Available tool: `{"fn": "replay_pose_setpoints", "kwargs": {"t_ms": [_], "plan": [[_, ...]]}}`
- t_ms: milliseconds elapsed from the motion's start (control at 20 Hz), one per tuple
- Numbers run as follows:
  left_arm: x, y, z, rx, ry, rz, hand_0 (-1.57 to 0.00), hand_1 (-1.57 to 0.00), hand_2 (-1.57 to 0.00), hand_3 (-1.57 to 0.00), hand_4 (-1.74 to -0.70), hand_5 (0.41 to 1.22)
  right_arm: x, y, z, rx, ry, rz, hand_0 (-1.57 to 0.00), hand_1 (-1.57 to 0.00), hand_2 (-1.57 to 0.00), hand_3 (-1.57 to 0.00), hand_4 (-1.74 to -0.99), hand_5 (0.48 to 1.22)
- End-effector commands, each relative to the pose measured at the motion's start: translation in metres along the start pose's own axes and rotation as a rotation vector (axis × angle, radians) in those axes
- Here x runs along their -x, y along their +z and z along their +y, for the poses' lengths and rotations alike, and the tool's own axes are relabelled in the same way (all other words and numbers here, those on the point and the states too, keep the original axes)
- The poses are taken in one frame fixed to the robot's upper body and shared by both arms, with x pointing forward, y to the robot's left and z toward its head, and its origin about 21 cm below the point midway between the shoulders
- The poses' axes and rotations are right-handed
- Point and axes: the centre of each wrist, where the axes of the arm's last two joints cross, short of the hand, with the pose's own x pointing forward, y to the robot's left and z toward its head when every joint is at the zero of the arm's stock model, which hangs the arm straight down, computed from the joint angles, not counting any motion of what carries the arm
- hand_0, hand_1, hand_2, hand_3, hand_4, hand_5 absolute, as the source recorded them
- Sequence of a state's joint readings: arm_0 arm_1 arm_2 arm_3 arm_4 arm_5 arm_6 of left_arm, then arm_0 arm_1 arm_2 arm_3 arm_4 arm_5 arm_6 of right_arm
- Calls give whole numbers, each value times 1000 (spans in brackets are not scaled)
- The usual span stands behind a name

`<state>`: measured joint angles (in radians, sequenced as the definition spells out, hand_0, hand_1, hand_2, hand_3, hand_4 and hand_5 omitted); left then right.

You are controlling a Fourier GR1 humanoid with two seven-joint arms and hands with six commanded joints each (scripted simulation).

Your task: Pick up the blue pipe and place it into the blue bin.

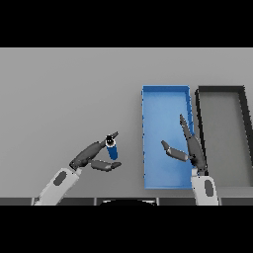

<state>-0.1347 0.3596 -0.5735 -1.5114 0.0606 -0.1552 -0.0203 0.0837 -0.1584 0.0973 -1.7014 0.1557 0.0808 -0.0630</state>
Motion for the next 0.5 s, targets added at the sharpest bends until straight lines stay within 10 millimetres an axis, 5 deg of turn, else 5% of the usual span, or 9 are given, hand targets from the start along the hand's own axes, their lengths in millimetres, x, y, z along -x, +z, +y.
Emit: {"fn": "replay_pose_setpoints", "kwargs": {"t_ms": [0, 300, 450], "plan": [[1, -5, 1, -3, 4, -2, 1, 1, 1, 1, -1138, 497, -1, 3, -1, 1, -5, -7, 1, 1, 1, 1, -1202, 549], [9, -24, -11, -6, 41, -60, 1, 1, -87, -44, -1137, 567, 0, 1, -2, 9, 13, 19, 1, 1, 1, 1, -1188, 550], [7, -31, -18, -3, 141, -77, -39, -248, -417, -345, -1268, 675, 1, 2, 0, 2, 6, 9, 1, 1, 1, 1, -1196, 560]]}}
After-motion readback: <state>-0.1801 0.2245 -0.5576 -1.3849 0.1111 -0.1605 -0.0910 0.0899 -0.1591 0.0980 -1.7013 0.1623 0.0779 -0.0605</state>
